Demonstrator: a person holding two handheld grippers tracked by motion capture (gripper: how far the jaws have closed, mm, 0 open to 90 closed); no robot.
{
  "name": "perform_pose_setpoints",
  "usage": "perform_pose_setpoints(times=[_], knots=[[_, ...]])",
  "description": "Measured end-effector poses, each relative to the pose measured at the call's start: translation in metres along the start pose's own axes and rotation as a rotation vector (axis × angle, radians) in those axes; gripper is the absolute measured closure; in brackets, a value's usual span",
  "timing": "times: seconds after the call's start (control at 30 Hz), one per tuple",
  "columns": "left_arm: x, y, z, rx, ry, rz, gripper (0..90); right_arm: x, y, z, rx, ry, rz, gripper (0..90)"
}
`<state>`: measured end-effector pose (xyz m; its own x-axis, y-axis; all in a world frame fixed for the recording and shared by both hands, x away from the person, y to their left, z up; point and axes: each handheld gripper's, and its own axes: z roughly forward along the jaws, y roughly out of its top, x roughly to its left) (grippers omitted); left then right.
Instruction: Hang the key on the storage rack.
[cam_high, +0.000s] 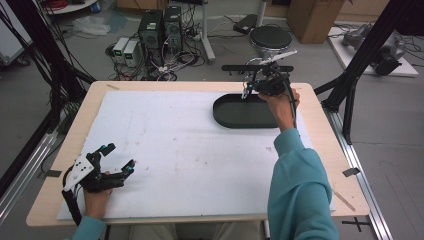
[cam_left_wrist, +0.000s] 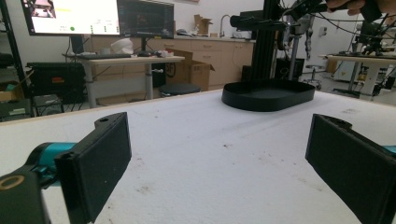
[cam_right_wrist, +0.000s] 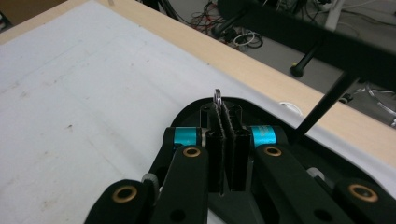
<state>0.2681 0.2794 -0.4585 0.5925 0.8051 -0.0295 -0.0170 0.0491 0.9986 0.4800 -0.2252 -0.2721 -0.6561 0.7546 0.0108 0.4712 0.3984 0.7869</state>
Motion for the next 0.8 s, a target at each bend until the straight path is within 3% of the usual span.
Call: perform_pose_setpoints(times=[0.23, 0.53, 0.57, 0.8], knots=[[0.000, 0.000, 0.000, 0.001, 0.000, 0.000, 7.3, -0.012, 0.014, 0.001, 0.006, -0.020, 0.007, 89.3], [0.000, 0.000, 0.000, 0.001, 0.000, -0.001, 7.3, -0.022, 0.019, 0.008, 0.026, -0.037, 0.025, 89.3], [0.000, 0.000, 0.000, 0.000, 0.002, -0.001, 7.3, -0.022, 0.022, 0.009, 0.037, -0.051, 0.004, 89.3], [0.000, 0.000, 0.000, 0.004, 0.001, 0.005, 7.3, -0.023, 0.026, 0.012, 0.049, -0.051, -0.002, 89.3]])
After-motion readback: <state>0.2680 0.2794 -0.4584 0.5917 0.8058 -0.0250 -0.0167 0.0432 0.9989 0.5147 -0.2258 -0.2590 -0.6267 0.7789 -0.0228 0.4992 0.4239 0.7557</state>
